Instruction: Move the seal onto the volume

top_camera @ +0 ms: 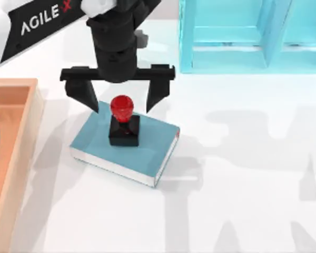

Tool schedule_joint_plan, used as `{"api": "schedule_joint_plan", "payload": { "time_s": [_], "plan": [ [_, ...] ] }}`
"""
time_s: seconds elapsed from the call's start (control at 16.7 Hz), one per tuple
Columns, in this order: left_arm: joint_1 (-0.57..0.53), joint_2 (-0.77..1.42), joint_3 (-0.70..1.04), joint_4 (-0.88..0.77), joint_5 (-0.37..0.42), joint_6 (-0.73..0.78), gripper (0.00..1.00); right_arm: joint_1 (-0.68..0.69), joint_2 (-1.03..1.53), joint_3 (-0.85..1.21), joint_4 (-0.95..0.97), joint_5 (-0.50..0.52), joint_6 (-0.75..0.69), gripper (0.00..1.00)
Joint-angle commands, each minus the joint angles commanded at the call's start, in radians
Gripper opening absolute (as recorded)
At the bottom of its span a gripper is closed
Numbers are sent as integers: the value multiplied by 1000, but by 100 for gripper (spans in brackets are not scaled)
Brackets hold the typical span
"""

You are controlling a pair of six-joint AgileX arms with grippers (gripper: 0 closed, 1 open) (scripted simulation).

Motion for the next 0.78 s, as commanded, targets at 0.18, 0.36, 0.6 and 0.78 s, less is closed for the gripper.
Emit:
{"api": "schedule_joint_plan", "payload": {
  "time_s": [0.18, 0.36, 0.6, 0.78],
  "plan": [
    [0, 0, 0, 0, 0, 0, 100, 0, 0, 0, 0, 0, 0, 100],
    [1, 2, 4, -4, 0, 0, 100, 0, 0, 0, 0, 0, 0, 100],
    [0, 11, 97, -86, 0, -1, 100, 0, 0, 0, 0, 0, 0, 100],
    [0, 13, 140, -127, 0, -1, 100, 0, 0, 0, 0, 0, 0, 100]
  ]
}}
